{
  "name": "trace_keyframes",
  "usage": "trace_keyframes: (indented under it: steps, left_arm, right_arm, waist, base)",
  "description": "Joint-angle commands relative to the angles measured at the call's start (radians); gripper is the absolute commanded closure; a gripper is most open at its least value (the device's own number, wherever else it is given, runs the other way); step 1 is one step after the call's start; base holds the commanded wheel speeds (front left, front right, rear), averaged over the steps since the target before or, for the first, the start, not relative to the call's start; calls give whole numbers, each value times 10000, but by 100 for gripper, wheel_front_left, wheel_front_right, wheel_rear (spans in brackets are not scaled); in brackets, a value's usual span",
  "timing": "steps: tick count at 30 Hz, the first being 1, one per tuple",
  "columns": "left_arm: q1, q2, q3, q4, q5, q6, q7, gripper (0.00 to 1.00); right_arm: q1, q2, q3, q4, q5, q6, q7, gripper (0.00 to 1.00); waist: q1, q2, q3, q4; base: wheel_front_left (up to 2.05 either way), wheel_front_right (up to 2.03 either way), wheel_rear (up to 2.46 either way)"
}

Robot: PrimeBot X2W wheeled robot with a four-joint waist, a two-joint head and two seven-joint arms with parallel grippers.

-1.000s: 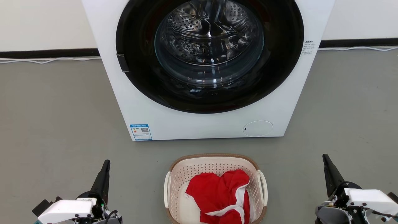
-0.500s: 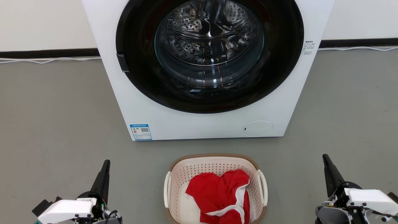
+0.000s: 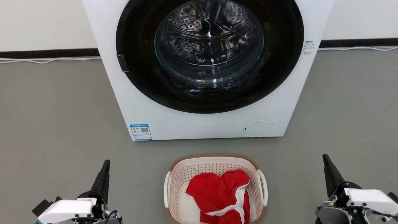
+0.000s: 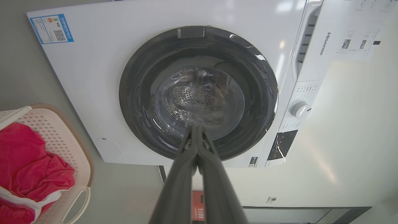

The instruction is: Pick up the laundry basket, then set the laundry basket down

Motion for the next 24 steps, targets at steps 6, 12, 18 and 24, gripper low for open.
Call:
trace_keyframes:
  steps: [6, 12, 18, 24]
  left_arm:
    - [-556, 106, 302, -291, 8, -73, 27, 100]
    - [-556, 106, 302, -291, 8, -73, 27, 100]
    - [20, -8, -4, 51, 0, 2, -3, 0]
    - [237, -58, -125, 173, 18, -1, -154, 0]
  right_arm:
    - [-425, -47, 181, -288, 67, 71, 75, 100]
    - [-425, -47, 181, -288, 67, 71, 75, 100]
    - [29, 2, 10, 38, -4, -2, -2, 0]
    - [212, 35, 187, 141, -51, -3, -145, 0]
  waist:
    - [0, 0, 0, 0]
    - [0, 0, 0, 0]
    - [0, 0, 0, 0]
    - [14, 0, -9, 1]
  base:
    - [0, 0, 0]
    - [0, 0, 0]
    - [0, 0, 0]
    - [0, 0, 0]
